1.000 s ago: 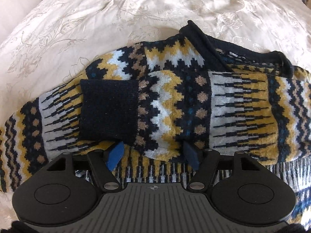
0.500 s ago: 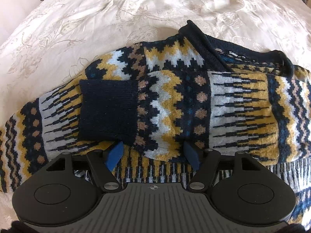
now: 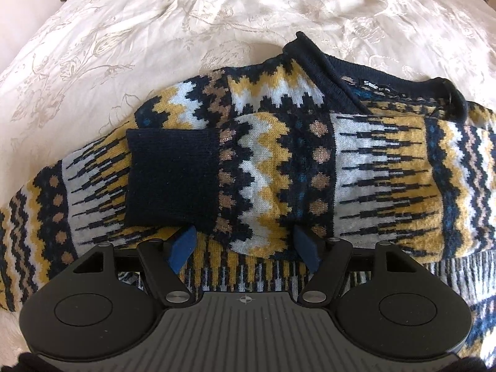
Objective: Fold small clothes
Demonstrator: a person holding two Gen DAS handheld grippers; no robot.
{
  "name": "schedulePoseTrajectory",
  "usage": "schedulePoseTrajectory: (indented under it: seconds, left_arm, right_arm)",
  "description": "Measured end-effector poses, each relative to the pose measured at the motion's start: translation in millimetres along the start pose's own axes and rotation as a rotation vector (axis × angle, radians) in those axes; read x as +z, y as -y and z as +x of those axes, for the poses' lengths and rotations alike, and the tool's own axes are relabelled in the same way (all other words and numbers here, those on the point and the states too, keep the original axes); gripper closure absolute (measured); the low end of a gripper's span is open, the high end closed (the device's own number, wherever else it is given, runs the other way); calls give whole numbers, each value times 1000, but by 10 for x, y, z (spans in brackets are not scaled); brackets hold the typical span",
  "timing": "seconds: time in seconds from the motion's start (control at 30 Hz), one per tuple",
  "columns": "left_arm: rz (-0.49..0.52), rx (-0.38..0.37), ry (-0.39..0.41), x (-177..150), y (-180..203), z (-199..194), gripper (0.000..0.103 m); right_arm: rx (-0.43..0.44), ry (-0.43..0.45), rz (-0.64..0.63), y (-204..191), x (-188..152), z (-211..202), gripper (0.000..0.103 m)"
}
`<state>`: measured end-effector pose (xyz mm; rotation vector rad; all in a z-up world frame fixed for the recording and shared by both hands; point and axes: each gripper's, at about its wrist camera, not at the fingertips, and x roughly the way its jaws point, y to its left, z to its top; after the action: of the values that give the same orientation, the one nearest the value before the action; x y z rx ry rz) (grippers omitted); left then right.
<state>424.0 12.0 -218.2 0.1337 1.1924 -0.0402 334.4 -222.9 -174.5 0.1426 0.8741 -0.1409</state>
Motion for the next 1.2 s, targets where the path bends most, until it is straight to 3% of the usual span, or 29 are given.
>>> schedulePoseTrajectory:
  seconds: [0.07,0.17,0.23,0.43,0.5,0.73,0.87,1.2]
  left_arm:
    - [-4,-7,-2,-6,-15,-30,35]
    - [-21,-13,4,-42,-55,-147,38]
    - [-31,-17,13,-101,-79,-254,38]
    - [-2,-46,51,-502,-153,-682,36]
    - [-3,-67,24,-670,-191,-750,31]
    - [-11,-65,-125,-1264,-250,-707,29]
    - [-3,-65,-204,-1508,-268,-529,21]
    - [17,-93,-162,-1560,-212,-412,3]
  right_arm:
    - [44,15,-24,-112,-11,-127,1]
    - [92,-87,-55,-274,-53,-130,1]
    - [126,-110,-66,-365,-155,-130,1]
    - [174,-191,-130,-567,-507,-194,1]
    - [184,-233,-143,-632,-624,-191,1]
    - [146,-388,-188,-815,-1090,-26,1]
    - [104,-359,-267,-923,-1275,7,0]
    - [121,-314,-273,-897,-1316,20,0]
